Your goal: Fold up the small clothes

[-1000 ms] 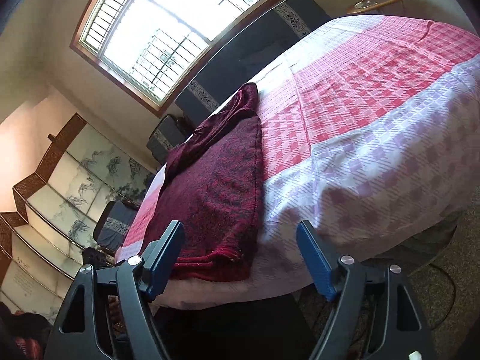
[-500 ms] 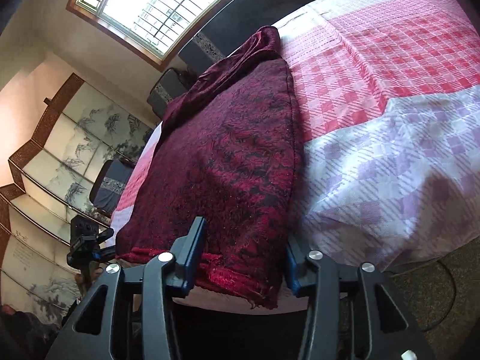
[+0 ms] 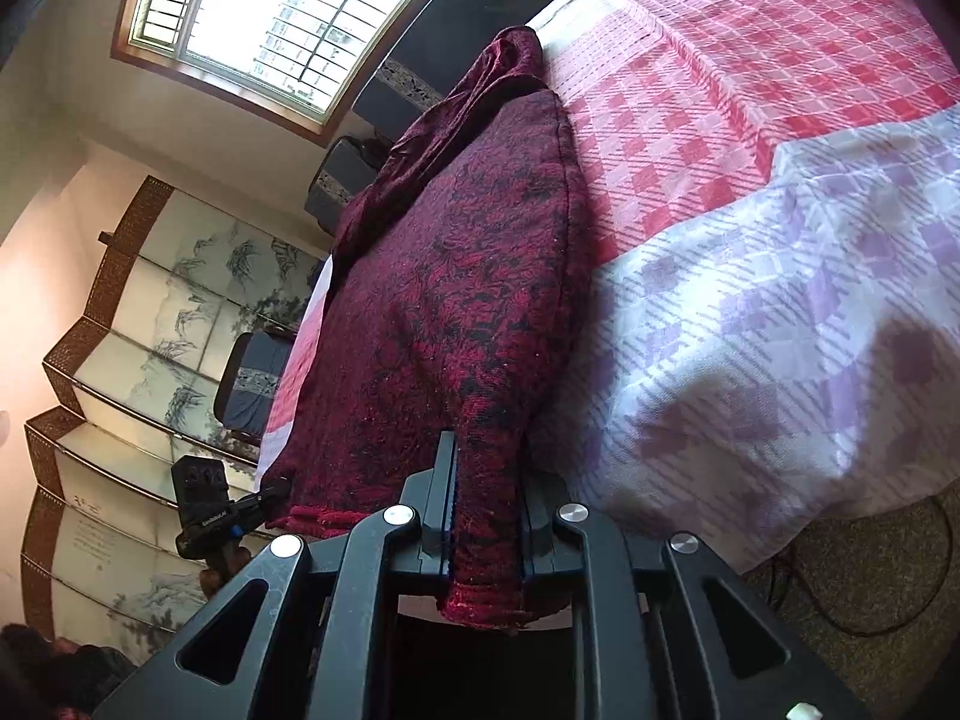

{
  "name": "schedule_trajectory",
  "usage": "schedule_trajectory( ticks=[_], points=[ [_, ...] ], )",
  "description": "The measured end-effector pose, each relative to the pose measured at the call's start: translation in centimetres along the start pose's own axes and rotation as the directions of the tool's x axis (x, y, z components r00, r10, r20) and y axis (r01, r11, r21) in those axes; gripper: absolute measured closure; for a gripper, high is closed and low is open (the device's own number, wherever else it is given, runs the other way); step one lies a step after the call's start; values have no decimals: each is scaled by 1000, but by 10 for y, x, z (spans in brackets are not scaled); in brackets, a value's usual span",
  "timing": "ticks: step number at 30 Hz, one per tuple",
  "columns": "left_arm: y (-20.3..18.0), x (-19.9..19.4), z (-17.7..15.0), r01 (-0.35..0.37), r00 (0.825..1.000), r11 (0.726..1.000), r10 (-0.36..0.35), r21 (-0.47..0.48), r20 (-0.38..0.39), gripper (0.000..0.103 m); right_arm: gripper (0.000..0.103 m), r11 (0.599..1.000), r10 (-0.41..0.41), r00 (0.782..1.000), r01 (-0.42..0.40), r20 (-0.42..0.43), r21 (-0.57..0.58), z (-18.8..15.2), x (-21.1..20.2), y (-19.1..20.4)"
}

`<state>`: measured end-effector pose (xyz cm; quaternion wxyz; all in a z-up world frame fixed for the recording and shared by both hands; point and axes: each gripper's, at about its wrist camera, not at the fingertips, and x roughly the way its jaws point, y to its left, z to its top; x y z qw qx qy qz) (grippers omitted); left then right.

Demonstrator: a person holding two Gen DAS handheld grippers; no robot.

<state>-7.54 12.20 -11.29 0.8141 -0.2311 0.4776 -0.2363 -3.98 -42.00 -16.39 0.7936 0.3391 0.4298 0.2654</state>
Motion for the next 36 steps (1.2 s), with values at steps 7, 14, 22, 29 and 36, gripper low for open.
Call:
schedule_trajectory(
  ticks=[7,14,22,29,36],
  points=[
    [-11,1,4,-32,999,999,31,39,24,50,54,999,-28,999,28,-18,-19,11,10,14],
    [-52,-3,-7,-291,955,920,260,264,145,94,92,999,-31,999,31,-33,-9,5,17,13],
    [-86,-13,9,-379,919,849,300,369,254,94,92,982,175,981,-179,83,50,20,-3,21],
    [-93,-16,38,-393,909,847,298,358,292,94,92,971,230,965,-237,121,41,47,-8,37],
    [-93,-18,71,-410,894,851,304,329,328,94,92,971,232,961,-237,150,20,80,-8,50]
  ],
)
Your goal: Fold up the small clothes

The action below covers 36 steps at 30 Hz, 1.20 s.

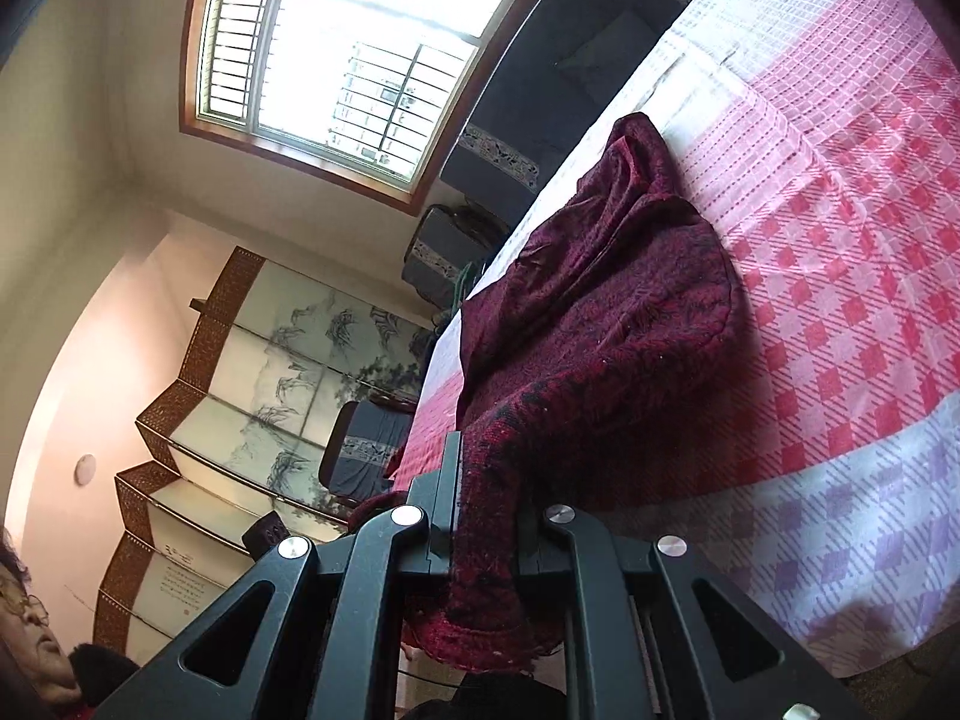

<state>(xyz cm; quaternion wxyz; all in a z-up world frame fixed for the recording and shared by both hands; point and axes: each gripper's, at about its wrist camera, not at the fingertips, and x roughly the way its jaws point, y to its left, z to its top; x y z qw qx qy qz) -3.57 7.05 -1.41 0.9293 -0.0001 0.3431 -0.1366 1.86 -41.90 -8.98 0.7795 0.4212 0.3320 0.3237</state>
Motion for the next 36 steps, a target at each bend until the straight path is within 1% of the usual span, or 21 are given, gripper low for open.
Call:
schedule_trajectory(
  ticks=[8,18,25,29,34,36],
  points=[
    [12,14,30,-31,999,999,31,-12,36,94,92,1000,-24,1000,24,16,-13,39,15,5],
    [26,53,66,-56,998,998,57,-28,34,94,92,996,-80,997,80,-5,-29,84,52,-2],
    [50,85,90,-25,1000,993,26,-112,0,94,92,993,-115,993,114,-24,-30,112,79,-11],
    [61,103,102,-31,999,990,29,-139,-17,94,92,991,-132,991,130,-35,-36,127,93,-14],
    [77,124,117,-22,999,977,15,-213,-32,94,92,990,-137,990,136,-39,-31,146,107,-19],
    [81,131,123,-23,999,973,15,-228,-36,94,92,990,-139,989,138,-42,-24,153,113,-23]
  ],
)
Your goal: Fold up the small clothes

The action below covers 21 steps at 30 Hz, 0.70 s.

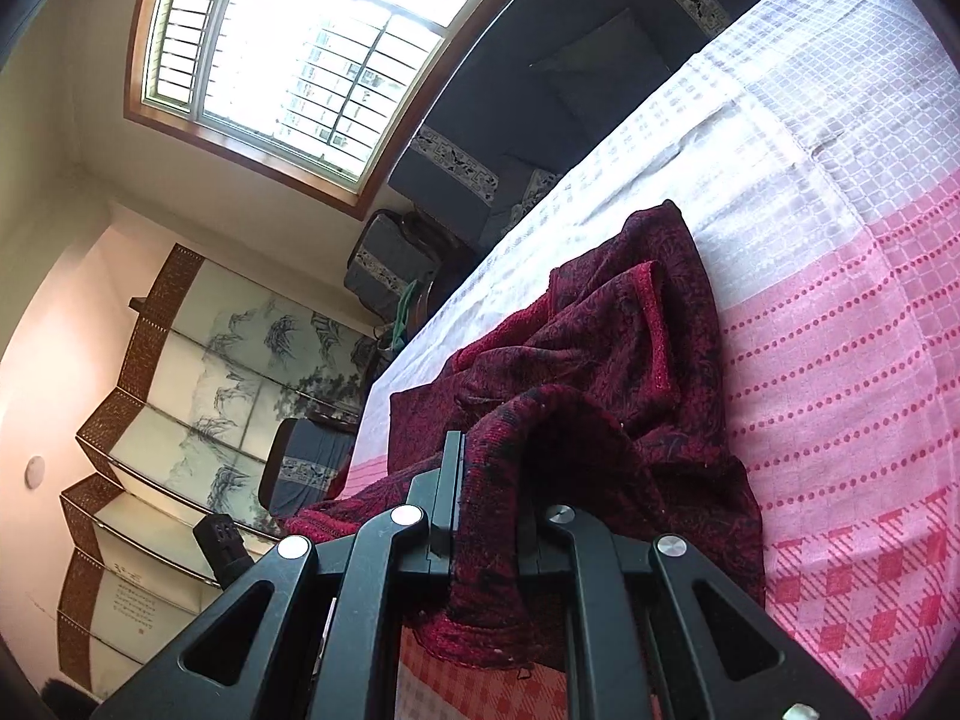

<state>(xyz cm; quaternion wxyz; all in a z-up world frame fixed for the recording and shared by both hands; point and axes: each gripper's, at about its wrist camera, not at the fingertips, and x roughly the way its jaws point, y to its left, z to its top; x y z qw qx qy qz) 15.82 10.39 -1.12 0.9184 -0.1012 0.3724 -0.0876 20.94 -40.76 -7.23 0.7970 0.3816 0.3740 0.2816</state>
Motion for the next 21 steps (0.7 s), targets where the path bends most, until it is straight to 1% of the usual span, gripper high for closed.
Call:
schedule_trajectory(
  ticks=[5,12,21],
  points=[
    [3,20,14,-15,1000,1000,15,-8,-15,94,92,1000,-11,1000,11,-5,22,15,16,-9],
    [13,49,32,-17,999,998,14,-58,-45,94,92,997,3,1000,-3,-6,75,30,35,-28],
    [18,82,49,-31,997,996,25,-89,-70,93,92,991,24,1000,-23,-5,129,45,57,-48]
  ],
)
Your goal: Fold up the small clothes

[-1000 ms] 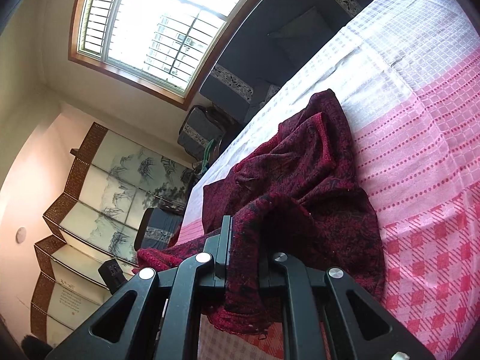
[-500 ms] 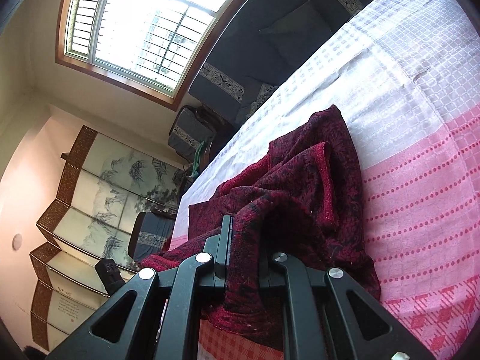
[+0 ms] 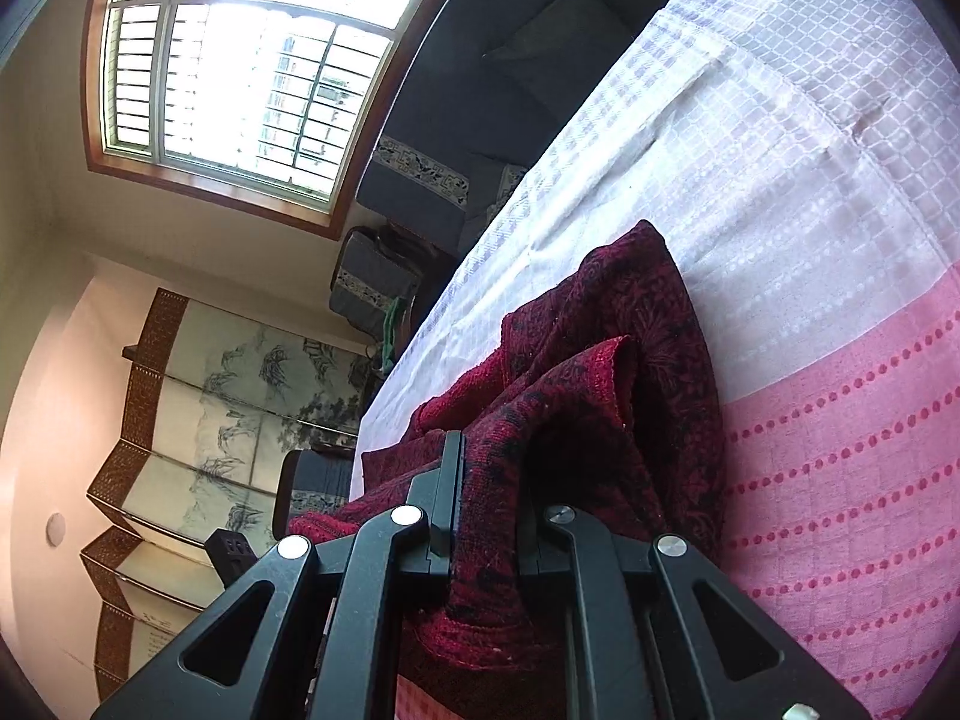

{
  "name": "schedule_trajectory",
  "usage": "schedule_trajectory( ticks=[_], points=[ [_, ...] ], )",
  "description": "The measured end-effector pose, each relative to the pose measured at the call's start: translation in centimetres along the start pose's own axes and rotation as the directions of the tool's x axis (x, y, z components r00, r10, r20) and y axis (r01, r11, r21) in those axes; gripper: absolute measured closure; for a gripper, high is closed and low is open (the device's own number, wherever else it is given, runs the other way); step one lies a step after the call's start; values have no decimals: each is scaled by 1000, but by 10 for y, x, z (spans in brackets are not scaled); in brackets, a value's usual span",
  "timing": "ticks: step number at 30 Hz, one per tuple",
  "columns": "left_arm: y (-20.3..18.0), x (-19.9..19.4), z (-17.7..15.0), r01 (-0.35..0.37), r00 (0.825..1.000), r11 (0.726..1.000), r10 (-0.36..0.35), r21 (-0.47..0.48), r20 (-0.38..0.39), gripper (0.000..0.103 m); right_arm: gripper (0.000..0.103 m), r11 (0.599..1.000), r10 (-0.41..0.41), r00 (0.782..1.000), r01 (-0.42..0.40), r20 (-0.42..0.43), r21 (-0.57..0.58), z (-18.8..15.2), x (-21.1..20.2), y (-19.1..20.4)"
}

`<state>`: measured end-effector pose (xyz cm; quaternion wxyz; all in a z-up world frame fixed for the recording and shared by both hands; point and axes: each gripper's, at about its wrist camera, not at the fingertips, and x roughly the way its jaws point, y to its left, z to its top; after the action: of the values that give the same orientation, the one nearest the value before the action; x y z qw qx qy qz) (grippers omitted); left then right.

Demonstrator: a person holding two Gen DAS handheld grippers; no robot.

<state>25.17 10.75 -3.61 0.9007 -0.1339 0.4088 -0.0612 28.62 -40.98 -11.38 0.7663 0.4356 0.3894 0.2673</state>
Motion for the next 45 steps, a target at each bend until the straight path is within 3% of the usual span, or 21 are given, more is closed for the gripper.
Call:
schedule_trajectory(
  ticks=[3,8,11,12,14,15,18,19,21,23,28,33,37,43,45],
  points=[
    [5,9,4,18,1000,999,-19,-37,-14,92,91,1000,9,1000,-9,-1,10,4,5,-2],
    [23,20,9,108,994,981,-112,-162,-16,88,88,998,52,999,-52,4,47,11,9,-12],
    [30,23,13,143,989,967,-148,-209,-12,86,82,991,93,995,-96,33,94,14,6,-22],
    [32,23,14,149,988,963,-155,-223,-10,86,75,987,110,992,-116,54,112,15,3,-25],
    [36,23,16,172,984,950,-179,-262,-5,84,50,972,164,979,-182,120,149,18,-8,-33],
    [39,22,18,186,981,940,-194,-284,-1,84,32,965,188,970,-212,156,156,19,-14,-36],
    [44,22,24,236,970,912,-244,-335,18,78,30,962,198,957,-231,213,144,23,-31,-36],
    [44,21,27,250,966,908,-257,-337,23,74,30,964,197,956,-229,216,137,23,-35,-34],
    [42,20,33,267,961,904,-276,-335,21,57,30,967,202,955,-229,216,109,21,-40,-28],
    [39,15,38,320,945,888,-323,-329,47,37,30,972,211,957,-226,198,58,17,-43,-17],
    [30,0,49,306,952,913,-289,-271,101,24,30,990,117,991,-110,71,-92,-4,-18,13],
    [40,-13,54,254,963,937,-222,-239,153,17,30,980,-10,1000,12,9,-200,-19,3,28],
    [53,-8,41,175,981,959,-150,-223,126,17,31,974,-70,998,66,-8,-217,-33,3,18],
    [48,0,6,68,995,991,-59,-115,79,17,32,978,-72,997,70,-4,-196,-42,-9,5],
    [38,-8,5,103,990,992,-95,-71,104,17,30,967,-86,996,90,31,-239,-38,-17,20]
  ],
)
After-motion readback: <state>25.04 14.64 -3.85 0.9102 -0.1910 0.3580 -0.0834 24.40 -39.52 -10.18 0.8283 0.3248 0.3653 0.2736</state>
